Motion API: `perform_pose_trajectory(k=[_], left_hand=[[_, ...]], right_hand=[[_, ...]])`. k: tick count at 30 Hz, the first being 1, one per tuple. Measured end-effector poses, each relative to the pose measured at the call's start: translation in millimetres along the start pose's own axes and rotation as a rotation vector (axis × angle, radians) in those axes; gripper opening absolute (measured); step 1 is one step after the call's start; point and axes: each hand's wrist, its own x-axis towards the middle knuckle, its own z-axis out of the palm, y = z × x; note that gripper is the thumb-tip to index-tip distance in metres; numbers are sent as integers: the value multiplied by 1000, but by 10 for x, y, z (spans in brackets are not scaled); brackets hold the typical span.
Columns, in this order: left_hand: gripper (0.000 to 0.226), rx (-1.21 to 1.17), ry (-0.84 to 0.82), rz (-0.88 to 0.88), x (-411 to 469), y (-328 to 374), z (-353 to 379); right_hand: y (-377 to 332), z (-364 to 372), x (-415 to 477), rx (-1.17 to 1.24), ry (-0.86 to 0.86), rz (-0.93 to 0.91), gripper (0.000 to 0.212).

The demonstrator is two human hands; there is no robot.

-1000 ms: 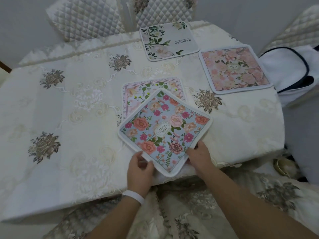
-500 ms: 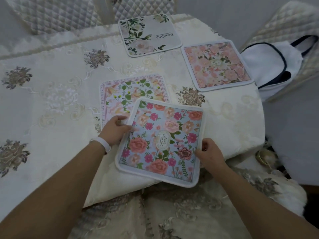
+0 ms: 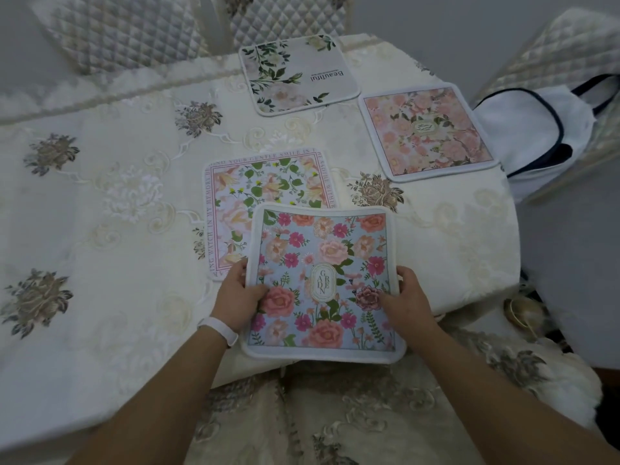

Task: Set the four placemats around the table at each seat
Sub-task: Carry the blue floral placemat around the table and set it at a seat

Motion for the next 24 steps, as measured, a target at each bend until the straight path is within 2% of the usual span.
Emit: perform_pose_trajectory(k=[12, 18, 24], left_hand=[[39, -259, 45, 114, -710, 261, -322], [38, -353, 191, 180, -1368, 474, -678], [43, -396, 383, 193, -2094, 438, -830]], right_hand=[[-480, -290, -623, 35, -34, -155, 42], [-849, -265, -893, 65, -152, -302, 36], [-1059, -229, -1133, 77, -350, -415, 36]])
